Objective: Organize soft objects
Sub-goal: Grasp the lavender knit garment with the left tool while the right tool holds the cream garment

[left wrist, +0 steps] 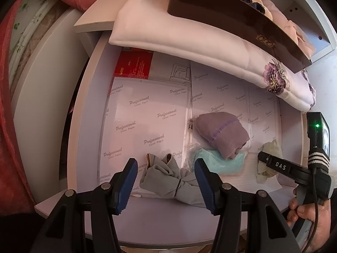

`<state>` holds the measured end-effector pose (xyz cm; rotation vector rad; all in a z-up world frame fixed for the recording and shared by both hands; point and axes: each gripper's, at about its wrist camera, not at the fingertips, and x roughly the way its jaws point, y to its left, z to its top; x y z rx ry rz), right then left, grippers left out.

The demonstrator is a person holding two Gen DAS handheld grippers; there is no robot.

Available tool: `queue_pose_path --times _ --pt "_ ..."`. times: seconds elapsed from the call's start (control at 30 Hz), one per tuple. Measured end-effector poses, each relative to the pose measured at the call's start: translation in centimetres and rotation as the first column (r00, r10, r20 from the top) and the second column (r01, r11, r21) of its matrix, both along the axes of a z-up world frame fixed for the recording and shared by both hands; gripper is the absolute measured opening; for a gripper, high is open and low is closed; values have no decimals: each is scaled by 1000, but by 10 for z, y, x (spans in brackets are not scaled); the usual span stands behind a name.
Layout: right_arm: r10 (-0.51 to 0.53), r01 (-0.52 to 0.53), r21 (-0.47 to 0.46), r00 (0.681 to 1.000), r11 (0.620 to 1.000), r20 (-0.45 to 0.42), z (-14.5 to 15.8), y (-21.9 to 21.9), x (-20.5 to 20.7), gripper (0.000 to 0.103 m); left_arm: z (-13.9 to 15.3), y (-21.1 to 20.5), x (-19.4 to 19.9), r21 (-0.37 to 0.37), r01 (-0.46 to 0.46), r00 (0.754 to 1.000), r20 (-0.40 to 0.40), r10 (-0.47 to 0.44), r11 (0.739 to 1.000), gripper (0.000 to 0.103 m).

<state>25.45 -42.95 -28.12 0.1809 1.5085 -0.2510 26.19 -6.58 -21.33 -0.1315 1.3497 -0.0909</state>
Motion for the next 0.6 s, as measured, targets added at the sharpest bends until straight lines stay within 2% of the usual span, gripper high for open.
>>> queue_pose_path --times 0.33,0.5,0.6 --pt "13 -13 -13 1000 1000 1 -2 -3 4 47 -3 -6 1 -19 22 1000 -7 -22 1000 57" --pt "26 -26 -16 1000 1000 6 -6 5 5 47 -2 -8 5 -78 4 1000 -26 -6 997 57" --pt "24 -24 -13 1000 1000 4 -5 5 5 47 0 -10 16 -139 -29 999 -40 24 990 57"
